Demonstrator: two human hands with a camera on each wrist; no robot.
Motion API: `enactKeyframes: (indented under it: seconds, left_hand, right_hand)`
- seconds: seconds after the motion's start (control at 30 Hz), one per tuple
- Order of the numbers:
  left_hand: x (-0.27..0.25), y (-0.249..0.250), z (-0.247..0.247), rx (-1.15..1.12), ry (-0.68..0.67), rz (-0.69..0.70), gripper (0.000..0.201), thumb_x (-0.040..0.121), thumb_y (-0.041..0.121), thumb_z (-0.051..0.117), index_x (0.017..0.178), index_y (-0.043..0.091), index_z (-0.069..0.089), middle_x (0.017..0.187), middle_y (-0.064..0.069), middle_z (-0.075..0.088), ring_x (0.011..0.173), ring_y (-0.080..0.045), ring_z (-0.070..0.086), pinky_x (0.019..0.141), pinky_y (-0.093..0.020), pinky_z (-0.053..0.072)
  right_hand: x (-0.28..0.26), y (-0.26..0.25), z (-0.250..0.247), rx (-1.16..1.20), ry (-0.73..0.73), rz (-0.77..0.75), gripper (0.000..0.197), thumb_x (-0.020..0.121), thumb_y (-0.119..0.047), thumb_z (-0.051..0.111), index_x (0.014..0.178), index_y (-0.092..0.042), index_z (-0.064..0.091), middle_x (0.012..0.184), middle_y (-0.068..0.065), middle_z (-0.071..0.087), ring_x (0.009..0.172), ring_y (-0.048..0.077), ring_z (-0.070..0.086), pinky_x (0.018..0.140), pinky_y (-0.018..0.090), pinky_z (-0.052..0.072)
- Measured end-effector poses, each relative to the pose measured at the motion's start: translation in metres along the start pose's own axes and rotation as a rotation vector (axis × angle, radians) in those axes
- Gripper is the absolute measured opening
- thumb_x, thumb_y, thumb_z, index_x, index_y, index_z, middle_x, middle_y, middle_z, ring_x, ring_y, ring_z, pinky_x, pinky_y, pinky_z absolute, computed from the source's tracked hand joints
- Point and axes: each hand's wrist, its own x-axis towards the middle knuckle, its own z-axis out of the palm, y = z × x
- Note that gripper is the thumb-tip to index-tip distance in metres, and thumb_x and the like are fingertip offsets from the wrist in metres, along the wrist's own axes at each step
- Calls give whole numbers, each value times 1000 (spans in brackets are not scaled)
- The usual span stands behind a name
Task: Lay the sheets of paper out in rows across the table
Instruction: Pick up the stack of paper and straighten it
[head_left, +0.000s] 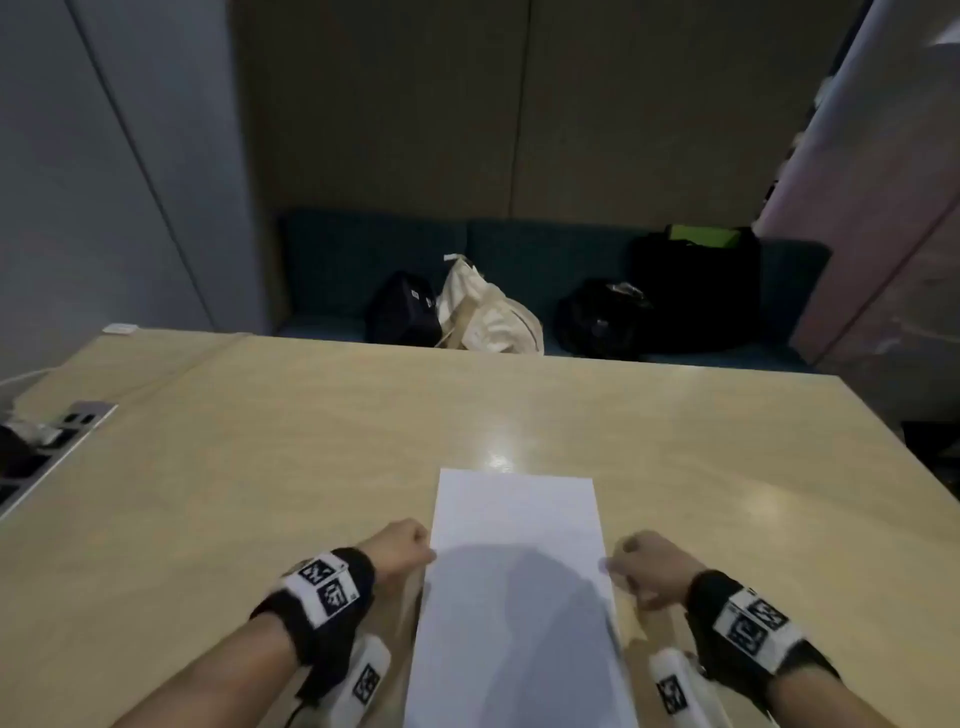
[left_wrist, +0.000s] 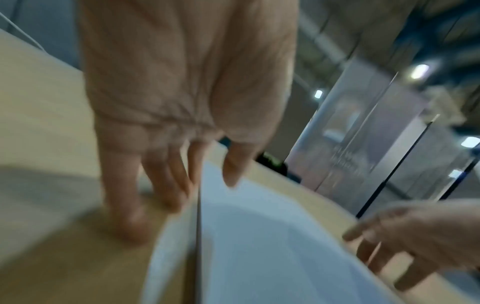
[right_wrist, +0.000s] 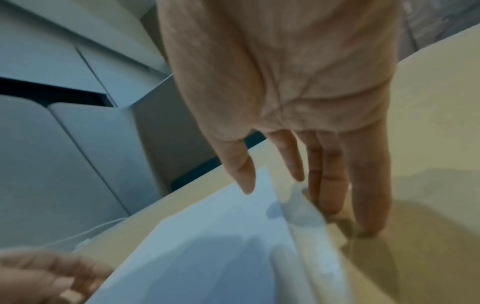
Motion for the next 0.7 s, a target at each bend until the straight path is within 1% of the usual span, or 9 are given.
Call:
enactKeyframes:
  seconds: [0.03,0.13,0.2,0.3,0.4,0.5,0.57,0.63,0.7]
  left_hand:
    - [9,1,3,11,19,-1,13,91,24,52,95,12,52,83,1,49,72,-16,48,57,-23,35]
    - [30,-2,8,-4,-7,-16,44,83,29,63,117,1,59,118,-11,62,108,-29,60,84,-27,45]
    - [42,-5,12,-1,15,-39,63,71,37,69,122,2,56,128,-13,59,113,-30,59,96,-36,48]
    - [56,-11,16,12,38,-58,70,65,38,70,124,4,53,130,-13,56,115,-30,58,98,-43,48]
    - [56,-9,14,-32,28,-40,72,59,37,68,119,1,55,124,-15,61,111,-32,61,97,-45,49]
    - [57,-9,12,-46,9,-39,59,71,31,65,119,0,55,122,-15,63,109,-31,62,96,-42,49]
    - [55,-10,11,-65,7,-53,63,70,34,63,122,2,53,124,-13,62,109,-30,61,96,-42,49]
    - [54,-10,13,-96,7,-77,65,71,34,63,127,4,47,128,-14,58,114,-32,59,96,-43,50]
    - [50,-11,16,-146,14,-99,61,78,30,63,130,7,40,130,-13,53,118,-31,55,92,-42,52]
  right_hand:
    - [4,-1,6,-16,24,-25,28,87,-16,57,64,-10,43,59,8,40,49,17,37,51,26,33]
    - [7,-7,16,-32,68,8,33,83,-13,63,57,-9,44,53,5,40,45,16,38,47,25,32]
    - [10,-8,22,-47,95,17,36,80,-11,66,53,-11,42,51,3,39,43,15,37,45,24,30]
    - [11,-12,25,-53,131,39,41,78,-8,68,49,-10,39,47,2,38,42,15,36,42,22,28]
    - [9,-16,27,-96,131,62,43,78,-7,67,46,-9,38,31,-5,39,40,13,36,37,18,28]
    - [10,-19,32,-108,124,82,39,75,-4,64,47,-9,37,45,1,40,43,15,35,40,20,28]
    - [11,-20,37,-63,154,82,27,73,-1,59,57,-8,39,56,3,38,49,16,37,43,20,28]
    - [9,-22,43,62,201,54,16,76,3,53,83,-5,40,68,3,40,60,17,42,46,21,31]
    - [5,-24,46,217,224,22,30,81,6,48,106,-4,33,79,5,44,69,18,46,50,25,36]
